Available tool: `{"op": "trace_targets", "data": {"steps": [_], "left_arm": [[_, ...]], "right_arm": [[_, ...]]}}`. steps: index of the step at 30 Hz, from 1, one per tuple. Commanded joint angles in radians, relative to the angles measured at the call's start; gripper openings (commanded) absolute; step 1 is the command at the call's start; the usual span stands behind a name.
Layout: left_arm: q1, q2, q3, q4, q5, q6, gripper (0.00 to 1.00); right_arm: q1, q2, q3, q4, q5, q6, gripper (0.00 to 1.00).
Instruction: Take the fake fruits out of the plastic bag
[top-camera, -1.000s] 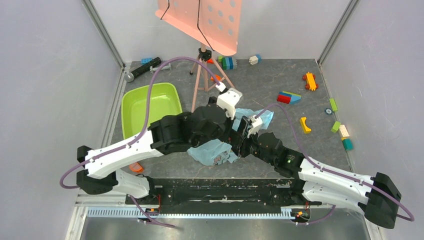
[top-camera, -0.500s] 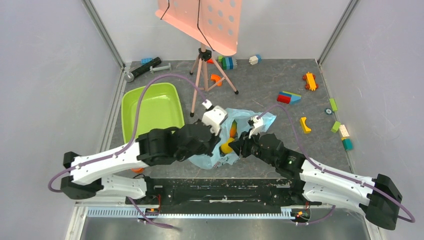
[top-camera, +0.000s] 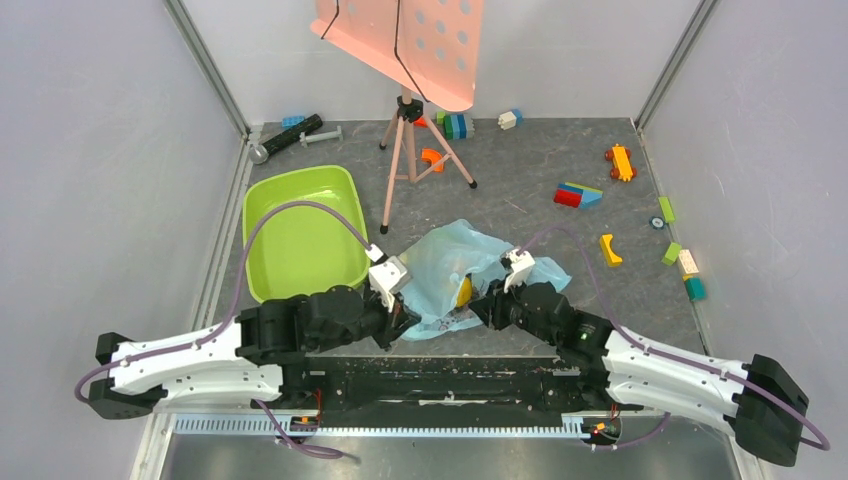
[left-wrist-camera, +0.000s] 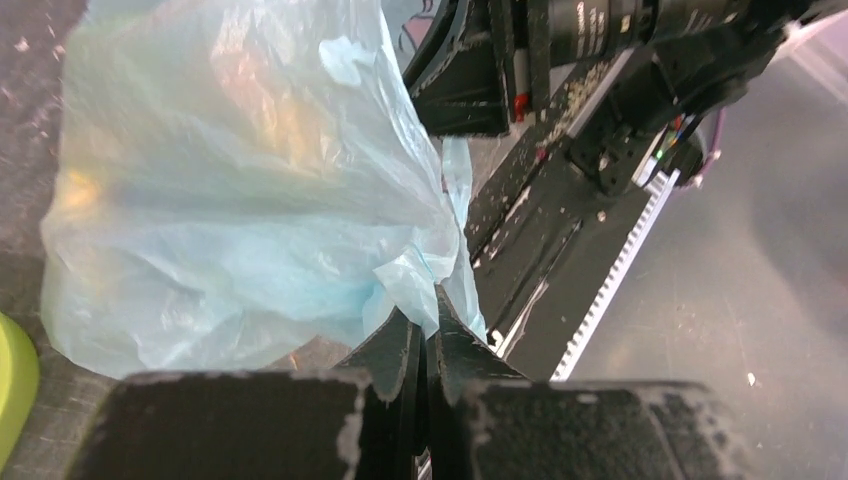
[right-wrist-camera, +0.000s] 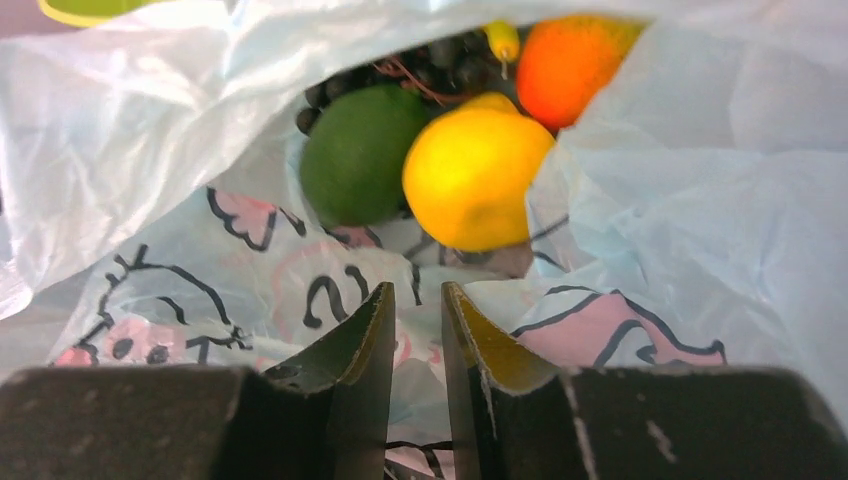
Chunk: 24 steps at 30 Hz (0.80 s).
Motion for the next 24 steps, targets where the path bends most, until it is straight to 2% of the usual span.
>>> {"op": "trace_targets", "data": {"steps": [1,6,11,15,24], "left_arm": [[-0.013,-0.020,-0.063,0.066,0.005,-0.060,0.02],[-0.014,-0.070,-0.122,0.066,-0.044,-0.103,0.02],[-0.014,-0.128,-0.146,0.068,-0.081,-0.113,0.04],[-0.014,-0.134,-0.143,0.075,-0.092,-0.101,0.08],[-0.014,-0.111,-0.148,0.130,-0.118,-0.110,0.02]], "right_arm": [[0.002,-0.040,-0.068,-0.013,0.031,-0.014,0.27],[0.002,-0.052,-0.104,-0.054,0.058,-0.014,0.26],[0.002,-0.060,-0.070,-0.079,0.060,-0.040,0.26],[0.005,-0.068,0.014,-0.072,0.032,-0.081,0.27],[0.034,0.058,0.240,-0.121,0.027,-0.150,0.27]]}}
